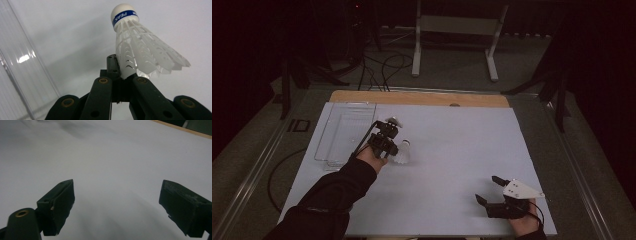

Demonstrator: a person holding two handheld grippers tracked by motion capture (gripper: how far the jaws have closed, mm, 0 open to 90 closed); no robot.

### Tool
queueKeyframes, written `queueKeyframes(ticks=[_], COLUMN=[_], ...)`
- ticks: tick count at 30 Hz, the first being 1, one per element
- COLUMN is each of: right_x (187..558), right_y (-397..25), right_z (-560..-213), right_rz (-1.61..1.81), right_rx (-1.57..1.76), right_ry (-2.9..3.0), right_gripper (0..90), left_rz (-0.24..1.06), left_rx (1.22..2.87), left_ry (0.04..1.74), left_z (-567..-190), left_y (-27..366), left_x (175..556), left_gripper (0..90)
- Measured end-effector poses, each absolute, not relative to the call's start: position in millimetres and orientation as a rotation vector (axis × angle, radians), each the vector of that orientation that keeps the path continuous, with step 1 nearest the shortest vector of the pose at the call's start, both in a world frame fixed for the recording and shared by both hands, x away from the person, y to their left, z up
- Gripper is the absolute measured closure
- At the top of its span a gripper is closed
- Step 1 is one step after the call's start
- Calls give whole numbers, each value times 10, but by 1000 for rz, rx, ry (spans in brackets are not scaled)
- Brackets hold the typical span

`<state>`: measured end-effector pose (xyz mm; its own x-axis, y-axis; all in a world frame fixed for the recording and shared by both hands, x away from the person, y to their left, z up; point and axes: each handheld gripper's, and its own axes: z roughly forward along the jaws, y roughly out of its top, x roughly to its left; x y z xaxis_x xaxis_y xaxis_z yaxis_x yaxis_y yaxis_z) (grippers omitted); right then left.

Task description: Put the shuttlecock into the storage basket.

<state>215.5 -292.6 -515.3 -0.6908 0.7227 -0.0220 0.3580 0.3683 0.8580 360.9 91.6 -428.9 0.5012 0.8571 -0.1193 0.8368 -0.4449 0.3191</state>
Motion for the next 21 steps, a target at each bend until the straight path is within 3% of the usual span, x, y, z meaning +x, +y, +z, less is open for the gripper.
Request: queueKeyframes(ticks=[21], right_x=[2158], right_y=[-2918], right_z=[-5158], right_rz=[1248], right_rx=[940], right_ry=[2240], right_gripper=[128], left_rz=[107], left_rx=[2440], left_ry=[1337], left_z=[-3870], left_y=[1165], left_x=[3554], left_gripper=[900])
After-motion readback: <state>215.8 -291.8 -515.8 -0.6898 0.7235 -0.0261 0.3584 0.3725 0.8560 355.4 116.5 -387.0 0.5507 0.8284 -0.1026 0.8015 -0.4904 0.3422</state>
